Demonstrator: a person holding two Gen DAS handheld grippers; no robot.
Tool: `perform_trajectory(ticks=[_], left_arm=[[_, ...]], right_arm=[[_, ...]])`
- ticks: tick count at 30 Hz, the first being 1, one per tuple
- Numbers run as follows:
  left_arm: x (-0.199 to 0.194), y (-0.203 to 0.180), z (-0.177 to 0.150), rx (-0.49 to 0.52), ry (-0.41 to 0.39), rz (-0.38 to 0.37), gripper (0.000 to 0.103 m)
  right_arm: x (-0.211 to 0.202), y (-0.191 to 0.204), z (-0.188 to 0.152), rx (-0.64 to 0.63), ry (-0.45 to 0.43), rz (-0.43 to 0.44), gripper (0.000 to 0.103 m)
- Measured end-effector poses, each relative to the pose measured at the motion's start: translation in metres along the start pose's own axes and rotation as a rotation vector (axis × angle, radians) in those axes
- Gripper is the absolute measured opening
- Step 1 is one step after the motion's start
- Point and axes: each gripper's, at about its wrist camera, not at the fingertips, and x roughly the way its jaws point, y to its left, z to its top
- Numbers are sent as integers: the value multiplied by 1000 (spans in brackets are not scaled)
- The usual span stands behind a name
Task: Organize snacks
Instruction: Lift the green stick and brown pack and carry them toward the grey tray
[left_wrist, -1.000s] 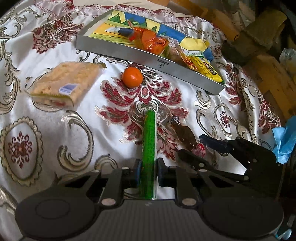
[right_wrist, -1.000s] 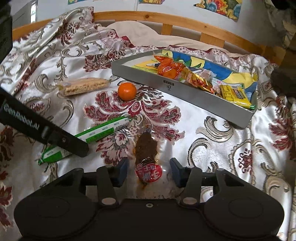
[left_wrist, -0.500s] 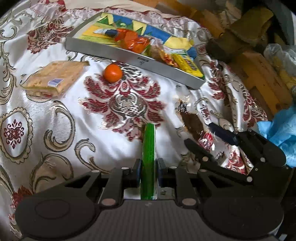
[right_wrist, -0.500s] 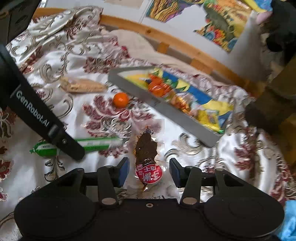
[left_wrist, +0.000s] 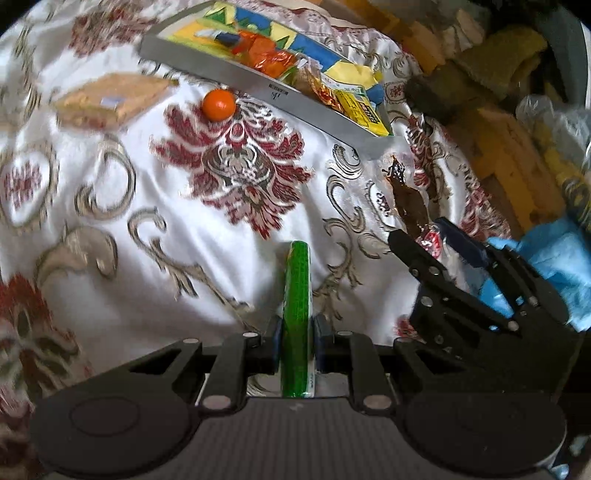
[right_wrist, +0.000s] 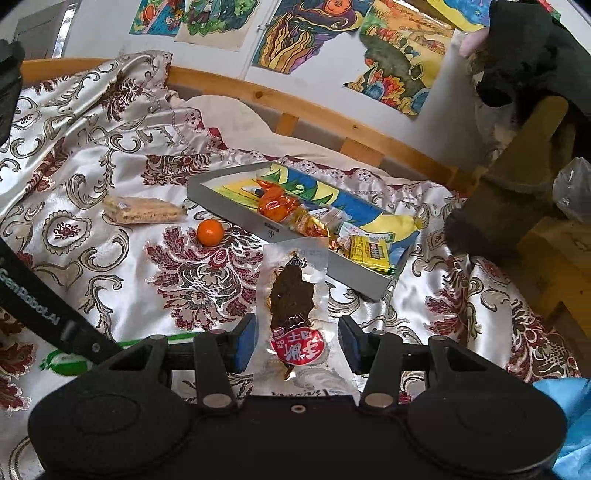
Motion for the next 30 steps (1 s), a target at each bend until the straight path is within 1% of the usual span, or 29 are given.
perform_trajectory(ticks=[2, 3, 6, 10, 15, 20, 24, 26, 30], left_arm=[[-1, 1, -3, -27, -5, -16, 18], [-2, 0, -5, -17, -18, -5, 18], [-4, -9, -10, 53, -55, 45, 18], [-4, -13, -13, 69, -79, 45, 18], [-17, -20, -8, 115, -172, 46, 18], [-30, -23, 14, 54, -230, 1, 18], [-39, -26, 37, 14, -278, -36, 18], [-41, -30, 54, 25, -311, -26, 18], [-43, -45, 89, 84, -397, 13, 18]], right_arm=[[-1, 0, -1, -3, -4, -7, 50], [-1, -1, 0, -1, -4, -7, 50], [-1, -3, 0, 14, -5, 3, 50], [-2, -4, 1, 21, -11, 0, 50], [-5, -9, 3, 45, -41, -15, 50], [-12, -18, 9, 76, -127, -51, 50], [-9, -24, 15, 80, -187, -86, 50], [-4, -28, 19, 73, -224, -96, 50], [11, -42, 29, 64, -289, -109, 50]])
